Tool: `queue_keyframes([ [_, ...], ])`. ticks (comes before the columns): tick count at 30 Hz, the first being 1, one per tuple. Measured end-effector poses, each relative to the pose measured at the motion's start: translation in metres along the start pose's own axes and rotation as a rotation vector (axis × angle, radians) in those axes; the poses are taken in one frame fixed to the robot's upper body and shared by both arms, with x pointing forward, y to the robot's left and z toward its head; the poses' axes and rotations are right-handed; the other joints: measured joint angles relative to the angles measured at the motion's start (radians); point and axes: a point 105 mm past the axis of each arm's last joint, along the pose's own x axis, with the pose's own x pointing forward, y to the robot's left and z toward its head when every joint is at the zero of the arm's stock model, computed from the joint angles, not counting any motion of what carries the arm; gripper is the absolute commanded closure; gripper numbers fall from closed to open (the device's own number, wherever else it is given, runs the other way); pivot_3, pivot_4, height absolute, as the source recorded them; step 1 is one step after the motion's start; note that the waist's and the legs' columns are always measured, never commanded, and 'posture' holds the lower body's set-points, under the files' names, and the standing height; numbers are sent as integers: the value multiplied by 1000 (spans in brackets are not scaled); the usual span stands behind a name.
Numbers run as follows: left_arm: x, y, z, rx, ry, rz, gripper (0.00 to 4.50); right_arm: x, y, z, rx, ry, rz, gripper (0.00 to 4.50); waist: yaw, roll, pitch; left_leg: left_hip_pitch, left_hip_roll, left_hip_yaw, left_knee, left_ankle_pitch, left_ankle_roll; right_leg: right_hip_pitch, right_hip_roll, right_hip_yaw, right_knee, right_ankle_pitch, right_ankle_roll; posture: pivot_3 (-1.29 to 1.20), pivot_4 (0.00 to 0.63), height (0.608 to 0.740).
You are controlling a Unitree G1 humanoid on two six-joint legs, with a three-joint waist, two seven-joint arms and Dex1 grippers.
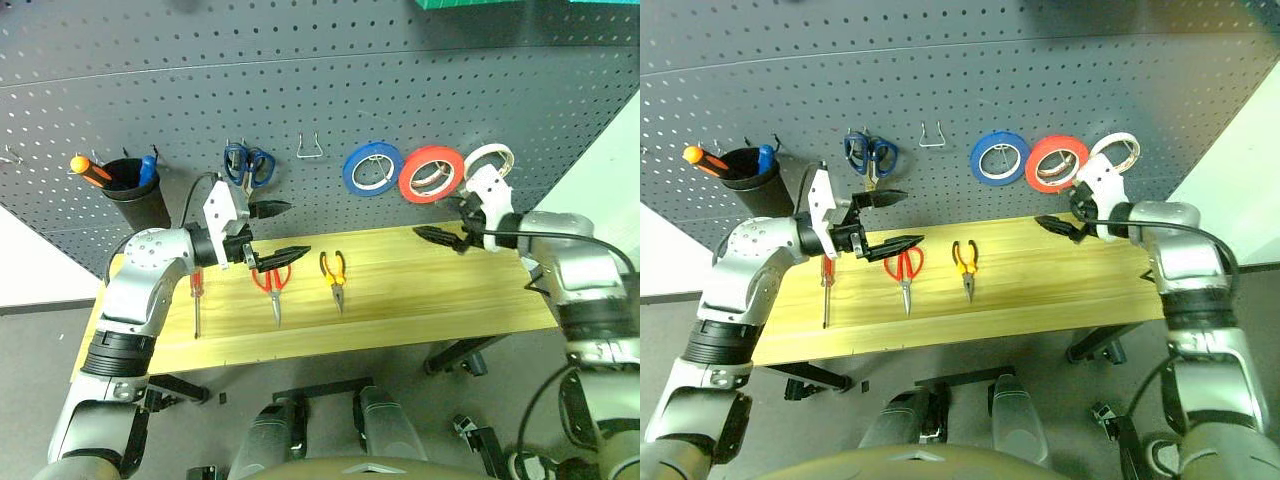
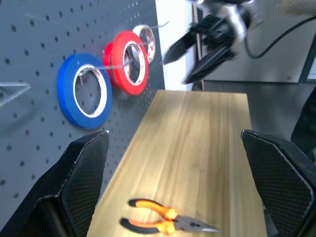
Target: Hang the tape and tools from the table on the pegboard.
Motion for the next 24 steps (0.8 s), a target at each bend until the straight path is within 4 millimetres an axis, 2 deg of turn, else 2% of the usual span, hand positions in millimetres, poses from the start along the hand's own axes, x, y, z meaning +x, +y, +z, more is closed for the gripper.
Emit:
queue_keyframes([
  [3,-5,-3,-9,-25,24,4,30,-8,11,5,46,7,54,256,-2,0,0,0,1,0,0,0,0,0,0,0,0,0,0,-164,93,731],
  [6,-11,-9,-18,-43,50,11,30,2,27,14,122,-46,83,256,-2,-1,-5,0,3,0,0,0,0,0,0,0,0,0,-1,-161,92,731],
  [8,-13,-11,-27,-59,77,33,30,13,39,6,188,-37,101,120,3,-1,-8,0,3,0,0,0,0,0,0,0,0,-1,-1,-156,92,731],
  [12,-20,-13,-49,-90,154,96,30,35,56,-12,296,38,89,120,12,-1,-10,0,2,0,0,0,0,0,0,1,-1,-1,-2,-152,104,731],
  [19,-34,-18,-82,-148,281,155,30,61,51,-29,359,181,-27,120,28,-1,-9,0,3,0,0,0,0,-1,0,1,-1,-3,-6,-130,169,731],
  [23,-42,-14,-92,-166,326,201,30,77,53,-18,408,212,-38,120,29,-1,-2,-1,3,0,-1,0,0,-2,-1,1,0,-5,-10,-106,234,731],
  [24,-44,-11,-97,-176,347,222,30,80,54,-14,409,217,-41,120,29,-2,1,-1,4,0,0,0,0,-2,-1,1,1,-6,-11,-106,234,731],
])
